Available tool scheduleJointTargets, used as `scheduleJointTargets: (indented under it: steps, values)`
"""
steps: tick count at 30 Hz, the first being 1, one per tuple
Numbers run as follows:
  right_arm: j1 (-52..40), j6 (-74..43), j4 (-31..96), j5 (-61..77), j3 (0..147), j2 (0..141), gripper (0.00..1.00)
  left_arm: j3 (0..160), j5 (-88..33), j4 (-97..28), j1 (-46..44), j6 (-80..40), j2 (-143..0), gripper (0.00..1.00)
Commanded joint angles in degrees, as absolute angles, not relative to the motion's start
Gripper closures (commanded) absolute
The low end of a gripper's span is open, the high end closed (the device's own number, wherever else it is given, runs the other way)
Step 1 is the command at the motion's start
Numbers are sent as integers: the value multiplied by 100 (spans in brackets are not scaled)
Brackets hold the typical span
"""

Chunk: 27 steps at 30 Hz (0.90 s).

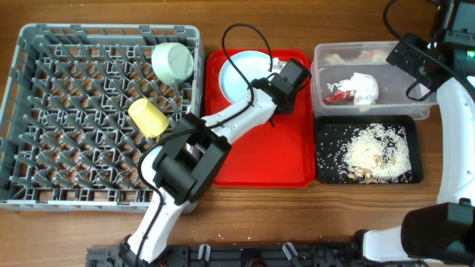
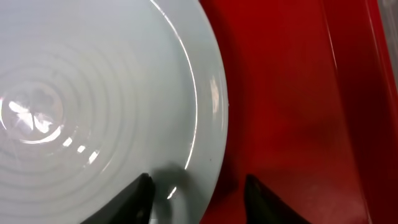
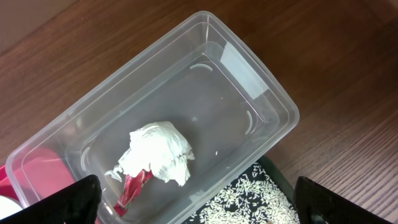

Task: Sort waste into correct bins and load items into the dishwasher rack
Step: 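Stand the white plate upright in the rack and release it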

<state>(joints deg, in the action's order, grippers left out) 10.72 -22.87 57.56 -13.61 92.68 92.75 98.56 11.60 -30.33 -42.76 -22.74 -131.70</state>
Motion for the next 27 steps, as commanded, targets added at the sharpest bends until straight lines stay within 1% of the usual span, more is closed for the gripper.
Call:
scheduleJointTargets:
  steps: [1,3,5,8,9,11,13,15,17,19,21,23,27]
  values:
    - [1090,-2255,5743,-1455,9253,9338,0,9821,1579,-3096,-4228,-2263,-13528,96]
    - [1090,-2255,5743,-1455,9253,9338,0,9843,1811,-3301,-4226,-2265,-13183,96]
    - [1090,-2255,5743,-1455,9253,9338,0,9876,1660,-3640,-4226,-2272,-12634,96]
    - [1090,-2255,5743,-1455,9253,9338,0,9876,1096,-4405,-4219,-2268,-10989,96]
    - [1090,-2257,5743,-1455,9253,9338,0,9874,847,-4692,-4160,-2263,-10294,96]
    - [1090,-2255,5743,-1455,9253,9338,0,9874,362,-5033,-3948,-2043,-9413,96]
    - [1090,-2257,5743,-1455,9253,9338,0,9874,-204,-5437,-3420,-1944,-8582,96]
    - [1090,-2255,5743,-1455,9253,9338,0,9874,-1118,-5937,-2449,-1649,-8023,96]
    - [1090,-2255,5743,-1455,9253,9338,0,9874,-2493,-6438,-1253,-1153,-7854,96]
    - [1090,-2255,5743,-1455,9253,9338,0,9867,-4053,-7078,198,-482,-8020,96]
    - [1090,-2257,5743,-1455,9253,9338,0,9867,-5194,-7559,1177,158,-8423,96]
    - [1090,-2252,5743,-1455,9253,9338,0,9867,-5583,-7756,1841,434,-9041,96]
    - [1090,-2255,5743,-1455,9253,9338,0,9867,-5542,-7874,2174,755,-9955,96]
